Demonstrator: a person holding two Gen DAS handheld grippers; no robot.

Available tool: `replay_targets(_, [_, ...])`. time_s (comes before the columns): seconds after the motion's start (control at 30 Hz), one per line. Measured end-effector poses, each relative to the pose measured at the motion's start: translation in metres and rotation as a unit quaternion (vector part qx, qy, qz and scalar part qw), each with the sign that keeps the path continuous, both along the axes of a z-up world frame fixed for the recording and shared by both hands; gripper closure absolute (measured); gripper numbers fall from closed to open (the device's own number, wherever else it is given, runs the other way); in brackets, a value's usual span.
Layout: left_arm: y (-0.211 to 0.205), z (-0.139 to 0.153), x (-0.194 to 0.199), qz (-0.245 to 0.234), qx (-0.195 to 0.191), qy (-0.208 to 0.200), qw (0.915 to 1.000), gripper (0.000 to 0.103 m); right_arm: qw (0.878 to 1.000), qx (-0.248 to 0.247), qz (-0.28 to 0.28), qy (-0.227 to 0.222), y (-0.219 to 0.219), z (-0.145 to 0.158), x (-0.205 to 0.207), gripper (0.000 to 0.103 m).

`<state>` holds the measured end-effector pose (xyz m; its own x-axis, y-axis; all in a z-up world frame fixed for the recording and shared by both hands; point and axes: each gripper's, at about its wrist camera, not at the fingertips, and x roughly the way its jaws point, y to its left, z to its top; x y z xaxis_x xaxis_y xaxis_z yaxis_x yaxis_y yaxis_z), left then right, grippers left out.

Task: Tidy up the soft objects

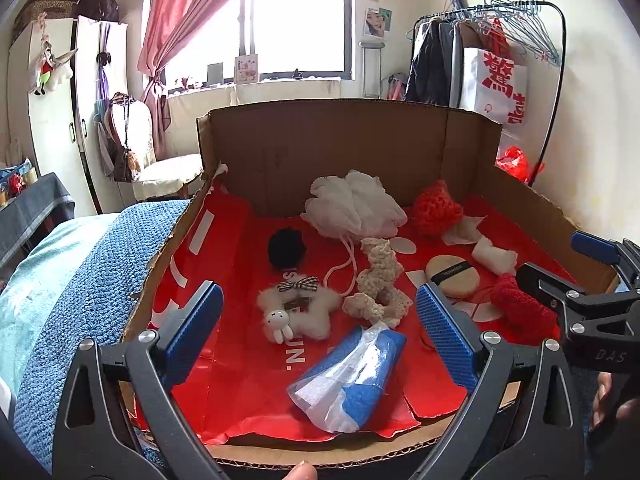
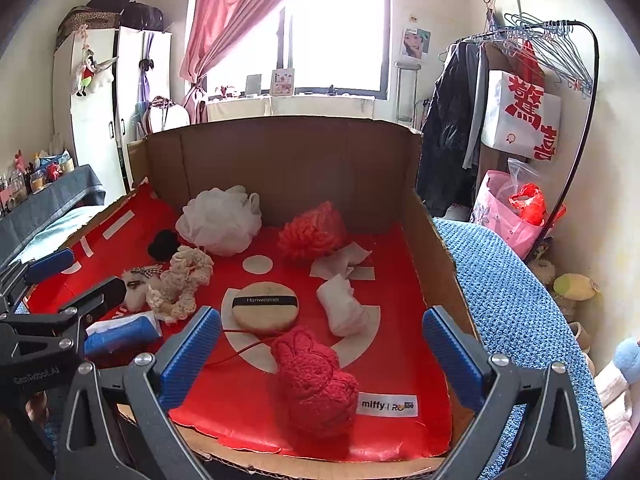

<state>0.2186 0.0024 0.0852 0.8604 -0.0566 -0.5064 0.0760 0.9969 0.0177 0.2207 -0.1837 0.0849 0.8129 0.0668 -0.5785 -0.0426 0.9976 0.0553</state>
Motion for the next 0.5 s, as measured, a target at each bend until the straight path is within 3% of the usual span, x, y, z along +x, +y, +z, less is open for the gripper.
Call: replay_targets(0.5, [-0.0015, -0.0019, 0.0019, -0.001, 0.002, 0.006, 1.0, 0.004, 1.0, -0.001, -0.006, 0.012, 0.0005, -0.0056, 0.0023, 0.0])
